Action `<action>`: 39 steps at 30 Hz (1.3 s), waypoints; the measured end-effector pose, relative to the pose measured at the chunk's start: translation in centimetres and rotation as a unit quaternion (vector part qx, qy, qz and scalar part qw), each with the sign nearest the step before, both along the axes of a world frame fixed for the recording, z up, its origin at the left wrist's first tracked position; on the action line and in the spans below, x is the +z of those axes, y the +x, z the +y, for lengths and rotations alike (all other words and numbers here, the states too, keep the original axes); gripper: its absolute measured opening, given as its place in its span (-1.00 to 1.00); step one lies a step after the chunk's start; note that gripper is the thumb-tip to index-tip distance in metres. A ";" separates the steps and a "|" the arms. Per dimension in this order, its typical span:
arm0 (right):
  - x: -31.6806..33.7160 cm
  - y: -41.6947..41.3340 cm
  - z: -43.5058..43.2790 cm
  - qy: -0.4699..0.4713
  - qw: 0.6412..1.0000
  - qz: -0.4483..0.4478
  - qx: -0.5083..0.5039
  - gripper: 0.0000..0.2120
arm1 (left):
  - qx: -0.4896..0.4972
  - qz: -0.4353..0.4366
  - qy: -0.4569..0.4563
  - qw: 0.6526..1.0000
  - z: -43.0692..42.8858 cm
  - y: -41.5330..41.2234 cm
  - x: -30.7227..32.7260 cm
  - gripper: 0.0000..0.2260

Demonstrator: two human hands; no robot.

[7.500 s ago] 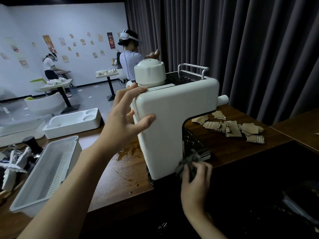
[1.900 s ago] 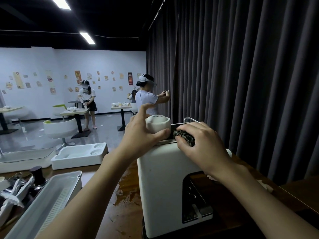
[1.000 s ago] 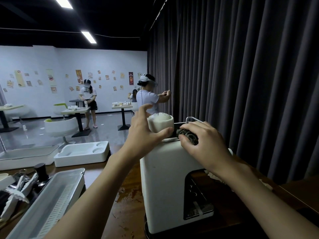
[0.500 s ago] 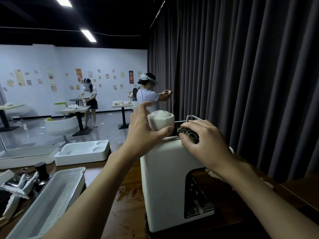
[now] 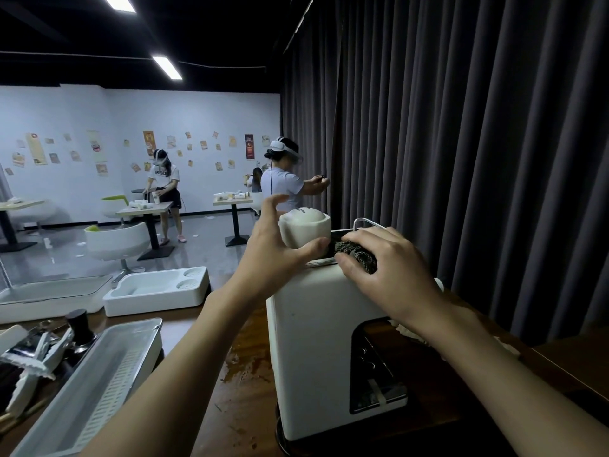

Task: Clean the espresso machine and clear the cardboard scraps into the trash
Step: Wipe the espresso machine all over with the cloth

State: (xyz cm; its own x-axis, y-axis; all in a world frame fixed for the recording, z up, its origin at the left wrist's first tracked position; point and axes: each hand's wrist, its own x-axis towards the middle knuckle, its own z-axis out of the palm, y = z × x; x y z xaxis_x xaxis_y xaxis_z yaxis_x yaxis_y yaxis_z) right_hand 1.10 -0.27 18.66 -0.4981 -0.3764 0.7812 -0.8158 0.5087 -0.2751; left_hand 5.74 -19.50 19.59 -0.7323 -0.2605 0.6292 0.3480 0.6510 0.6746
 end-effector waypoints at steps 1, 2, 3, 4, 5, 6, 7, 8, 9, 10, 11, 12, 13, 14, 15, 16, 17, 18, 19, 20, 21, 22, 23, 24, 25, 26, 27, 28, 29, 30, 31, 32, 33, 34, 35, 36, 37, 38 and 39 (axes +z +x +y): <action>0.0 0.0 0.0 0.002 1.000 0.001 0.000 -0.64 | 0.006 0.008 0.001 1.000 0.1 0.0 0.0 -0.24; 0.0 0.0 0.0 0.003 1.000 0.002 -0.001 -0.62 | 0.009 0.013 -0.001 1.000 0.2 0.1 0.0 -0.24; 0.0 0.0 0.0 0.004 1.000 0.003 -0.001 -0.61 | 0.008 0.011 -0.001 1.000 0.2 0.1 0.0 -0.24; 0.0 0.0 0.0 0.005 1.000 0.004 -0.001 -0.61 | 0.001 0.004 0.002 1.000 0.2 0.1 0.0 -0.24; -0.1 0.1 0.1 0.006 1.000 0.004 0.000 -0.60 | -0.008 -0.006 0.008 1.000 0.1 0.1 0.0 -0.25; 0.0 0.1 0.2 0.007 1.000 0.004 0.003 -0.59 | -0.016 -0.013 0.016 1.000 0.1 0.1 0.1 -0.25; 0.0 0.1 0.2 0.008 1.000 0.002 0.005 -0.59 | -0.020 -0.014 0.021 0.999 0.0 0.1 0.1 -0.26; 0.0 0.1 0.3 0.010 1.000 0.001 0.006 -0.58 | -0.019 -0.010 0.025 0.999 0.0 0.1 0.1 -0.27; 0.0 0.2 0.3 0.012 1.000 -0.001 0.007 -0.56 | -0.017 -0.004 0.029 0.999 0.1 0.1 0.2 -0.28; 0.0 0.2 0.3 0.011 1.000 -0.003 0.008 -0.55 | -0.015 0.004 0.033 0.999 0.2 0.2 0.3 -0.29; 0.0 0.2 0.2 0.010 1.000 -0.003 0.009 -0.55 | -0.016 0.011 0.042 0.999 0.4 0.3 0.5 -0.30; 0.1 0.2 0.2 0.009 1.000 -0.003 0.011 -0.54 | -0.019 0.020 0.051 0.998 0.5 0.4 0.6 -0.30; 0.1 0.2 0.2 0.009 1.000 -0.004 0.012 -0.55 | -0.021 0.031 0.059 0.998 0.6 0.4 0.8 -0.31; 0.1 0.2 0.2 0.011 1.000 -0.004 0.013 -0.56 | -0.021 0.042 0.063 0.997 0.8 0.5 1.1 -0.32; 0.0 0.2 0.3 0.011 1.000 -0.005 0.013 -0.59 | -0.019 0.052 0.070 0.996 1.0 0.6 1.4 -0.34; 0.0 0.2 0.3 0.008 1.000 -0.005 0.014 -0.62 | -0.022 0.060 0.082 0.995 1.2 0.9 1.8 -0.35; 0.0 0.2 0.3 0.000 1.000 -0.006 0.018 -0.67 | -0.032 0.071 0.099 0.992 1.5 1.1 2.2 -0.37; 0.1 0.3 0.3 -0.012 1.000 -0.007 0.025 -0.72 | -0.046 0.083 0.116 0.989 1.8 1.6 2.6 -0.37; 0.1 0.3 0.4 -0.028 0.999 -0.009 0.035 -0.75 | -0.058 0.093 0.126 0.986 2.2 2.0 2.9 -0.38; 0.1 0.4 0.5 -0.046 0.998 -0.014 0.048 -0.76 | -0.066 0.100 0.128 0.985 2.6 2.6 3.1 -0.37; 0.1 0.5 0.7 -0.071 0.995 -0.025 0.061 -0.74 | -0.069 0.104 0.123 0.985 3.0 3.2 3.0 -0.35; 0.1 0.7 1.1 -0.101 0.991 -0.042 0.072 -0.73 | -0.071 0.106 0.115 0.985 3.5 3.8 2.9 -0.32; 0.1 0.9 1.6 -0.135 0.986 -0.062 0.078 -0.72 | -0.075 0.106 0.111 0.985 4.0 4.4 2.5 -0.29; 0.2 1.4 2.2 -0.170 0.979 -0.081 0.082 -0.72 | -0.080 0.103 0.113 0.985 4.6 5.0 2.0 -0.27; 0.3 1.9 2.9 -0.204 0.971 -0.096 0.084 -0.72 | -0.088 0.097 0.118 0.984 5.1 5.5 1.6 -0.26; 0.5 2.4 3.5 -0.239 0.962 -0.105 0.086 -0.73 | -0.100 0.088 0.129 0.983 5.8 6.0 1.1 -0.26; 0.7 3.1 4.2 -0.273 0.952 -0.107 0.088 -0.75 | -0.116 0.077 0.143 0.980 6.4 6.4 0.5 -0.28; 1.0 3.7 4.7 -0.304 0.943 -0.102 0.088 -0.76 | -0.135 0.066 0.155 0.976 7.1 6.7 0.0 -0.31; 1.1 4.4 5.1 -0.327 0.936 -0.097 0.089 -0.77 | -0.152 0.059 0.164 0.973 7.7 7.0 -0.5 -0.33; 1.0 5.2 5.4 -0.343 0.929 -0.097 0.096 -0.77 | -0.169 0.054 0.170 0.969 8.3 7.2 -1.0 -0.34; 0.8 6.0 5.6 -0.355 0.922 -0.107 0.111 -0.77 | -0.187 0.052 0.177 0.965 8.9 7.3 -1.4 -0.36; 0.4 6.8 5.6 -0.362 0.915 -0.121 0.132 -0.77 | -0.208 0.049 0.186 0.959 9.4 7.5 -1.8 -0.40; -0.1 7.5 5.8 -0.365 0.910 -0.130 0.145 -0.77 | -0.232 0.044 0.193 0.952 9.9 7.7 -2.1 -0.44; -0.7 8.2 6.0 -0.367 0.909 -0.134 0.147 -0.78 | -0.256 0.037 0.197 0.946 10.4 7.9 -2.5 -0.48; -1.4 8.8 6.3 -0.369 0.909 -0.132 0.141 -0.78 | -0.280 0.028 0.199 0.939 10.9 8.1 -2.9 -0.52; -2.1 9.3 6.7 -0.371 0.910 -0.129 0.129 -0.78 | -0.301 0.017 0.202 0.932 11.3 8.2 -3.3 -0.55; -2.8 9.7 7.2 -0.372 0.913 -0.124 0.115 -0.78 | -0.318 0.007 0.209 0.925 11.8 8.3 -3.9 -0.56; -3.5 10.0 7.7 -0.371 0.916 -0.117 0.100 -0.78 | -0.332 -0.002 0.219 0.918 12.3 8.3 -4.5 -0.57; -4.1 10.3 8.2 -0.368 0.919 -0.108 0.087 -0.79 | -0.342 -0.008 0.234 0.910 12.8 8.3 -5.2 -0.59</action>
